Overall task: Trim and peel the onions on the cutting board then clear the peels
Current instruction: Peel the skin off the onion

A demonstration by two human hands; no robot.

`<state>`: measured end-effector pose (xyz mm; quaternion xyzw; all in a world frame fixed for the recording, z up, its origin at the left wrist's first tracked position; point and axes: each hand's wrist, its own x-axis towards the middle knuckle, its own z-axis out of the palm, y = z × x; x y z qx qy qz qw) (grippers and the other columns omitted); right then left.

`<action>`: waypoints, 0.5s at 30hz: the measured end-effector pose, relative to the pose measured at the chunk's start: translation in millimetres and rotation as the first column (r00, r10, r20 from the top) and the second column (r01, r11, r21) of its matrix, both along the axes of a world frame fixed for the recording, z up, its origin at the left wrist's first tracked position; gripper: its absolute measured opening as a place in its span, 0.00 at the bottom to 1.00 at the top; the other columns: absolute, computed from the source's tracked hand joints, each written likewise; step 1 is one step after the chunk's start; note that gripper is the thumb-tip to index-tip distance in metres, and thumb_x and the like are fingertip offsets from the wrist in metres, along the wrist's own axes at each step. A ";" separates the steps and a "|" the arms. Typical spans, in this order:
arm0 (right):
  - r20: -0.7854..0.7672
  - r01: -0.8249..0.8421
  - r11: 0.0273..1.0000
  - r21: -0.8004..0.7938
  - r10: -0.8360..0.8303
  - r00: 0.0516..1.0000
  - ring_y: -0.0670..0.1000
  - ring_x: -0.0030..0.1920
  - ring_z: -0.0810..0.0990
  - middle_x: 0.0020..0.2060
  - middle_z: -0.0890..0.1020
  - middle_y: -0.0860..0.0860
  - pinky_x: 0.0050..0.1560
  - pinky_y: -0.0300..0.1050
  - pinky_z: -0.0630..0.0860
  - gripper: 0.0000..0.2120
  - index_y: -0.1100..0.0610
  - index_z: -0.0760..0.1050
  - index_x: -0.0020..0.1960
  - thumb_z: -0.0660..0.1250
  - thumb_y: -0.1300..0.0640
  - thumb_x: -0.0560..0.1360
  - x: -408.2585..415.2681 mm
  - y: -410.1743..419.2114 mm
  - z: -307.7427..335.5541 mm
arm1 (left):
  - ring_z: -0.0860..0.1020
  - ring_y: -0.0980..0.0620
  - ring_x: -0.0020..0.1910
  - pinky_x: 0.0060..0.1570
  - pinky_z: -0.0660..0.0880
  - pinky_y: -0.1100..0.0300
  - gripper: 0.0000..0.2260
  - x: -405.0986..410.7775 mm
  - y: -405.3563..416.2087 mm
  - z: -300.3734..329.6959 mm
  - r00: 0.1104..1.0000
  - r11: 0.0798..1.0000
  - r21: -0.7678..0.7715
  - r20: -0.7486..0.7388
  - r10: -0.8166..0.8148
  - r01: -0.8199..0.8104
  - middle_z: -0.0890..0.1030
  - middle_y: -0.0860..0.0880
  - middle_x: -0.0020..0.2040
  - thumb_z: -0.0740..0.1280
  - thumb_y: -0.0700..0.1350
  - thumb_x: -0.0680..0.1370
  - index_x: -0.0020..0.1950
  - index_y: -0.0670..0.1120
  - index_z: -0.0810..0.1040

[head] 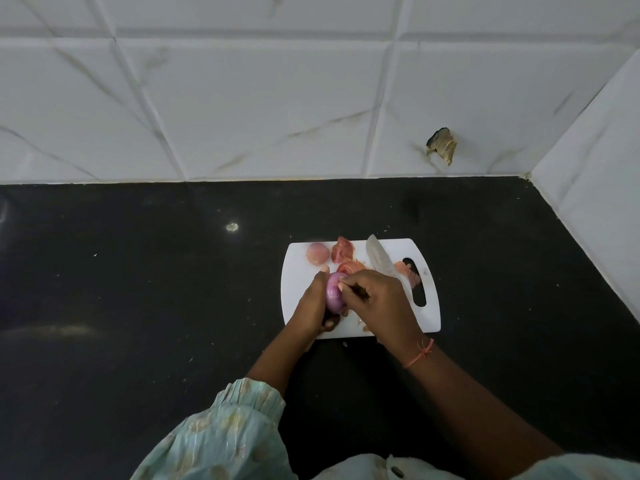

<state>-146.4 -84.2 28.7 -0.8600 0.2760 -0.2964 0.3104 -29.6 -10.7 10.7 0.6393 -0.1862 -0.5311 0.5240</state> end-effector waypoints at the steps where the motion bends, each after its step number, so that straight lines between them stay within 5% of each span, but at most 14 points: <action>1: 0.013 0.008 1.000 0.011 -0.008 1.000 0.46 0.40 0.82 0.39 0.84 0.50 0.42 0.46 0.80 0.03 0.60 0.83 0.47 0.71 0.62 0.75 -0.1 0.1 0.1 | 0.63 0.54 0.24 0.24 0.59 0.63 0.29 0.1 -0.3 -0.6 1.000 1.000 -0.003 0.004 -0.012 0.012 0.75 0.46 0.30 0.46 0.62 0.83 0.38 0.46 0.77; 8: 0.025 0.029 0.980 0.195 -0.035 0.999 0.45 0.47 0.81 0.45 0.83 0.47 0.49 0.46 0.80 0.06 0.57 0.80 0.52 0.67 0.63 0.77 1.9 -3.2 2.7 | 0.64 0.54 0.24 0.26 0.59 0.62 0.34 2.3 -0.8 -7.1 1.000 0.999 0.040 -0.017 -0.007 0.007 0.75 0.45 0.31 0.43 0.68 0.81 0.42 0.45 0.77; 11: -0.035 -0.136 0.955 0.265 0.151 0.988 0.42 0.56 0.77 0.53 0.79 0.40 0.56 0.39 0.77 0.10 0.50 0.77 0.60 0.67 0.57 0.79 -3.3 -8.9 6.2 | 0.65 0.55 0.23 0.23 0.60 0.65 0.37 3.1 -3.1 -11.8 0.999 0.997 0.064 -0.014 -0.035 0.036 0.75 0.44 0.32 0.41 0.70 0.80 0.45 0.43 0.77; 15: -0.209 -0.230 0.930 0.287 0.295 0.933 0.34 0.52 0.72 0.48 0.71 0.27 0.50 0.28 0.70 0.12 0.45 0.75 0.59 0.69 0.55 0.77 -7.1 -20.3 14.9 | 0.64 0.55 0.23 0.23 0.61 0.64 0.34 1.1 -4.0 -8.5 0.996 0.995 0.057 0.020 -0.083 0.082 0.73 0.45 0.30 0.41 0.64 0.82 0.44 0.42 0.76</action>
